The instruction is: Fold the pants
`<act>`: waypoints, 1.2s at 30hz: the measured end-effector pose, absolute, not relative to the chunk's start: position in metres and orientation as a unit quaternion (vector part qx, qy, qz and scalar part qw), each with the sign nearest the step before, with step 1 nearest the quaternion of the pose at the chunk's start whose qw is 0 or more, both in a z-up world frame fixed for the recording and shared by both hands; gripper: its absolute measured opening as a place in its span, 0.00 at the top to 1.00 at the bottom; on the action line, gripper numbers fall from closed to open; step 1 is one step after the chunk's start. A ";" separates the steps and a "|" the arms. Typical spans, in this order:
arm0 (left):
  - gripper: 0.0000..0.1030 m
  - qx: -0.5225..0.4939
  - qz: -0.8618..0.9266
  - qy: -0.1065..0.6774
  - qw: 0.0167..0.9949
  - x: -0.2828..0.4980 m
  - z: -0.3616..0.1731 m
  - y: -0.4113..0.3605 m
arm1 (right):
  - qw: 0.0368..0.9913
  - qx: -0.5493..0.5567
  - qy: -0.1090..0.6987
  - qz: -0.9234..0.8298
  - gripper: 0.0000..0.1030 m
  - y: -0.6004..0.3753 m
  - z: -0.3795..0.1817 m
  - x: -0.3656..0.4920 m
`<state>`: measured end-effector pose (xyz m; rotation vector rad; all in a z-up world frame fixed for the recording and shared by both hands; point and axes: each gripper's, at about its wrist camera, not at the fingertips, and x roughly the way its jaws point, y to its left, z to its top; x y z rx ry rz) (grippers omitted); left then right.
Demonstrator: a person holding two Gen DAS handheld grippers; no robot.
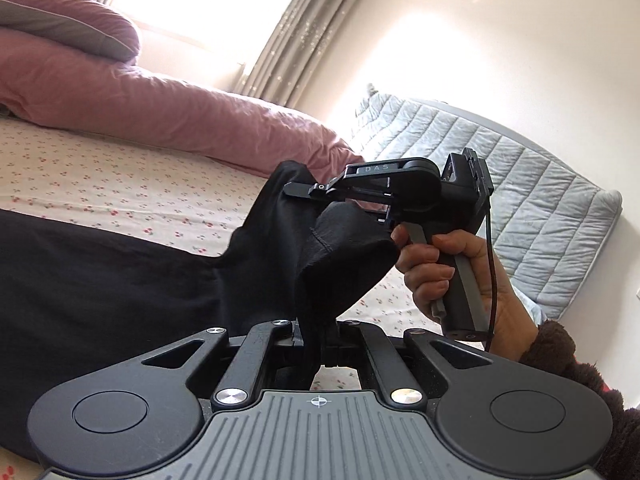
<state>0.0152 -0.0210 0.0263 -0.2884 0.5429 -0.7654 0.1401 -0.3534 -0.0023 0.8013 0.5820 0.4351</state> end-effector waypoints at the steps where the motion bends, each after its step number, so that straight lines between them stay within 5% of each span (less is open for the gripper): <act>1: 0.99 -0.144 -0.359 0.262 0.884 0.016 0.026 -0.012 | 0.857 0.376 0.279 0.213 0.99 -0.346 0.000 0.145; 12: 0.99 -0.192 -0.263 0.319 0.890 0.027 0.002 0.072 | 0.848 0.316 0.338 0.258 0.97 -0.236 -0.007 0.200; 17: 0.96 -0.201 -0.218 0.375 0.878 0.033 -0.021 0.098 | 0.848 0.288 0.361 0.261 0.84 -0.204 -0.021 0.213; 22: 0.84 -0.175 -0.203 0.405 0.874 0.030 -0.027 0.110 | 0.847 0.294 0.357 0.262 0.56 -0.195 -0.024 0.211; 25: 0.64 -0.126 -0.201 0.392 0.889 0.022 -0.015 0.111 | 0.853 0.287 0.353 0.256 0.54 -0.199 -0.021 0.206; 27: 0.39 -0.094 -0.199 0.373 0.901 0.013 -0.004 0.113 | 0.858 0.283 0.350 0.248 0.49 -0.208 -0.019 0.200; 29: 0.30 -0.070 -0.201 0.350 0.912 0.006 0.008 0.115 | 0.868 0.269 0.346 0.235 0.38 -0.216 -0.017 0.192; 36: 0.19 -0.039 -0.207 0.304 0.929 0.021 0.040 0.121 | 0.887 0.220 0.352 0.201 0.34 -0.236 -0.023 0.160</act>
